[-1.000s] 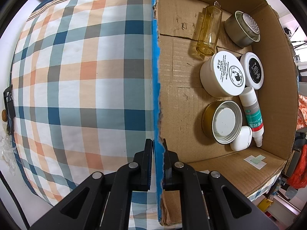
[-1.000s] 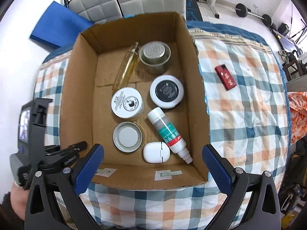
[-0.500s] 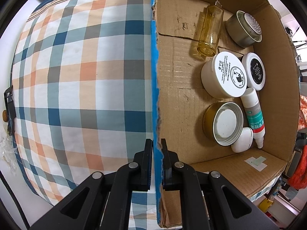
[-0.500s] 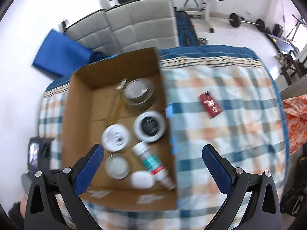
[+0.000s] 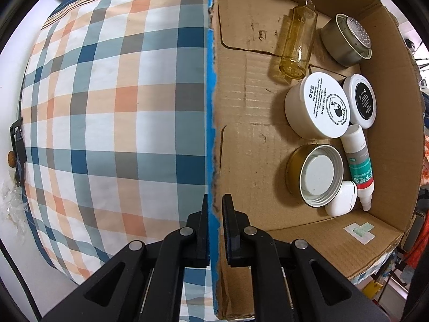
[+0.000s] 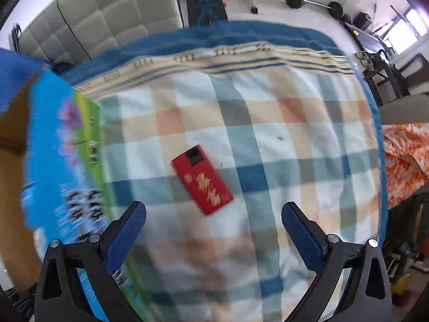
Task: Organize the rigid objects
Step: 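Move the right gripper to the red cigarette pack and grasp it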
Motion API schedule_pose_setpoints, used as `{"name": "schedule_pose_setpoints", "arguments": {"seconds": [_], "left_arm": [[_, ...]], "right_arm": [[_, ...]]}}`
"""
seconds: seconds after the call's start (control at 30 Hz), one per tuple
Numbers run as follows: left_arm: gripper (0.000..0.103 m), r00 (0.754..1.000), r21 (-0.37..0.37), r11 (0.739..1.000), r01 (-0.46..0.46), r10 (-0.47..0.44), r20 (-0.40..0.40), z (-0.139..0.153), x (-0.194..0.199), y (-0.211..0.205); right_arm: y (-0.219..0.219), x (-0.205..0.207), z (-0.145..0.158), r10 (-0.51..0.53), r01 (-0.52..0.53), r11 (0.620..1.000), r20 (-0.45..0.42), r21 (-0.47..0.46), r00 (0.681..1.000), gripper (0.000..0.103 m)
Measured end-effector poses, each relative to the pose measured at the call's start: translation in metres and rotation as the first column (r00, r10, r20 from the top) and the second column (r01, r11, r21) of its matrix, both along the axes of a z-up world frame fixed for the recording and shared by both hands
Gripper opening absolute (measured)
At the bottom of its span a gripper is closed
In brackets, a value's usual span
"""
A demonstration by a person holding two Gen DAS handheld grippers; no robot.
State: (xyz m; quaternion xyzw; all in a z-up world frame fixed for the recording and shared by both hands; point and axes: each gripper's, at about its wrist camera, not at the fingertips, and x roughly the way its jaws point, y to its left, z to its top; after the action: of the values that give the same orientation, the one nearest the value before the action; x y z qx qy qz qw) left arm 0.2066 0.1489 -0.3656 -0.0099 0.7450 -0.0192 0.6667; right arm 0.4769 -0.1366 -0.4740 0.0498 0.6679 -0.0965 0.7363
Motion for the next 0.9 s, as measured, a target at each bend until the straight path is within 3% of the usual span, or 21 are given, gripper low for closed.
{"name": "schedule_pose_setpoints", "arguments": {"seconds": [0.07,0.13,0.2,0.23,0.27,0.4,0.47,0.5,0.53,0.6,0.67,0.7,0.77,0.83,0.9], "left_arm": [[0.005,1.0,0.003,1.0,-0.004,0.004,-0.002,-0.001,0.001,0.0],[0.005,1.0,0.007,1.0,-0.005,0.005,-0.003,-0.001,0.002,-0.001],[0.005,1.0,0.01,1.0,-0.006,0.006,-0.004,-0.001,0.003,-0.001],[0.005,1.0,0.013,1.0,-0.007,0.007,-0.004,-0.002,0.003,-0.001],[0.005,1.0,0.014,1.0,-0.007,0.007,-0.004,-0.002,0.004,-0.002],[0.005,1.0,0.015,1.0,-0.01,0.011,-0.005,-0.003,0.006,-0.001],[0.005,1.0,0.015,1.0,-0.012,0.012,-0.006,-0.003,0.008,-0.001],[0.005,1.0,0.015,1.0,-0.011,0.011,-0.006,-0.004,0.008,-0.001],[0.005,1.0,0.016,1.0,-0.009,0.009,-0.006,-0.004,0.008,0.0],[0.005,1.0,0.013,1.0,-0.009,0.009,-0.006,-0.005,0.009,0.001],[0.005,1.0,0.013,1.0,-0.01,0.01,-0.006,-0.006,0.01,0.001],[0.005,1.0,0.014,1.0,-0.009,0.009,-0.005,-0.006,0.01,0.001],[0.005,1.0,0.013,1.0,-0.01,0.01,-0.004,-0.006,0.01,0.002],[0.005,1.0,0.013,1.0,-0.011,0.011,-0.003,-0.006,0.009,0.002],[0.005,1.0,0.012,1.0,-0.012,0.012,-0.003,-0.006,0.01,0.003]], "right_arm": [[-0.002,0.011,-0.02,0.011,-0.011,1.0,-0.03,-0.006,0.999,0.089],[-0.005,0.017,-0.037,0.011,-0.009,0.999,-0.057,0.031,0.998,0.066],[-0.006,0.018,-0.039,-0.023,0.025,0.999,-0.051,0.044,0.998,0.062],[-0.006,0.018,-0.038,-0.037,0.041,0.998,-0.059,0.053,0.998,0.053],[-0.005,0.018,-0.037,-0.059,0.064,0.996,-0.082,0.062,0.995,0.05],[-0.012,0.016,-0.029,-0.156,0.187,0.957,-0.15,0.224,0.976,0.049],[-0.01,0.02,-0.02,-0.135,0.155,0.971,-0.121,0.181,0.983,0.057],[-0.008,0.022,-0.017,-0.116,0.131,0.981,-0.11,0.144,0.987,0.071],[-0.005,0.025,-0.018,-0.09,0.102,0.988,-0.109,0.115,0.99,0.076],[-0.002,0.028,-0.027,-0.068,0.086,0.988,-0.142,0.125,0.987,0.076],[0.002,0.03,-0.04,-0.046,0.065,0.993,-0.179,0.101,0.983,0.072],[0.003,0.028,-0.047,-0.023,0.039,0.996,-0.188,0.081,0.982,0.065],[0.009,0.027,-0.044,-0.017,0.03,0.997,-0.166,0.072,0.986,0.061],[0.016,0.023,-0.037,-0.011,0.02,0.998,-0.15,0.057,0.989,0.038],[0.022,0.014,-0.028,-0.007,0.013,0.999,-0.126,0.05,0.992,0.038]]}}
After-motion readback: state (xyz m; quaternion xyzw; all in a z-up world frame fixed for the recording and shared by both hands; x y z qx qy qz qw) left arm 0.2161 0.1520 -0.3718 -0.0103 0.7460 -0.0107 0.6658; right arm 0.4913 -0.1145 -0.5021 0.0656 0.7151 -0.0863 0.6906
